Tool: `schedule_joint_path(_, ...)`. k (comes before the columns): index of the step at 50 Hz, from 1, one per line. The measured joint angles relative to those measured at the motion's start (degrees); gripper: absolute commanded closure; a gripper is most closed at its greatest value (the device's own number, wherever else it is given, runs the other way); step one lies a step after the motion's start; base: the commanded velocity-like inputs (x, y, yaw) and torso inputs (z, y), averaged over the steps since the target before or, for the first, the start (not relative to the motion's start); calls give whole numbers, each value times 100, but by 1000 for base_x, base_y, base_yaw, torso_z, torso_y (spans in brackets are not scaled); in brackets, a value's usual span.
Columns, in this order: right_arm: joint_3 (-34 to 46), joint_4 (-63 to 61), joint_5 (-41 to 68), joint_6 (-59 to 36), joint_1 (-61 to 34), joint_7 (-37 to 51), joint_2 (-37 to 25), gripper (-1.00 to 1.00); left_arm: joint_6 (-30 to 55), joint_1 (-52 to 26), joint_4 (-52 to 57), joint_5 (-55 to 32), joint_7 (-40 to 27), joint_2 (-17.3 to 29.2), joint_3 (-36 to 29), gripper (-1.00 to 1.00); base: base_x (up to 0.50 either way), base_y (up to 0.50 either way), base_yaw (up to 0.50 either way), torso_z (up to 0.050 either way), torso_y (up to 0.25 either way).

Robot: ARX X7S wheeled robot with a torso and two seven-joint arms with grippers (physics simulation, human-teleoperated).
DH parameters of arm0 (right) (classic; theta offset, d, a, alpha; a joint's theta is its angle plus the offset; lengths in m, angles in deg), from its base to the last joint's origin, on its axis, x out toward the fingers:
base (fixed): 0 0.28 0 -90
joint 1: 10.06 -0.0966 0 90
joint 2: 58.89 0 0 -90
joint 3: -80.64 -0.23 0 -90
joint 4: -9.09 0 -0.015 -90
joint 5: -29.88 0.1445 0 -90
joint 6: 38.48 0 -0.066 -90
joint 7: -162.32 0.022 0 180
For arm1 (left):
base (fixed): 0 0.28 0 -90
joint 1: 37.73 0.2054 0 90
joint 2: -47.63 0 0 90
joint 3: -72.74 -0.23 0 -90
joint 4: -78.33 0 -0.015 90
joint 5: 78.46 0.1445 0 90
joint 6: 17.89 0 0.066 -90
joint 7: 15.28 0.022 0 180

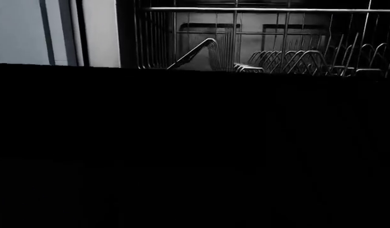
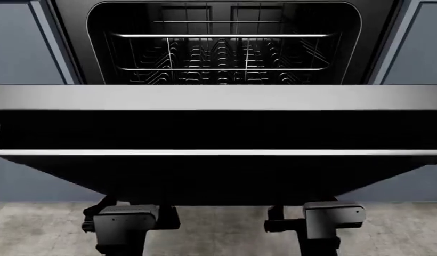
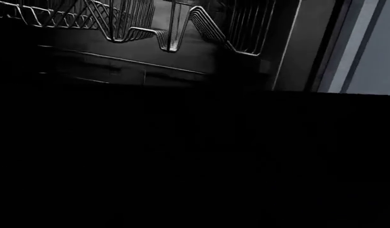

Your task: Close the dishwasher door

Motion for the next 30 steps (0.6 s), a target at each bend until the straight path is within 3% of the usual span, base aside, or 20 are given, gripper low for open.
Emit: schedule_joint_path(30,-173,-455,611,-1965,-1639,-147,-193,-100,1958,-1742,582,-449,-408,-151,105,-100,0,0,0,0,3)
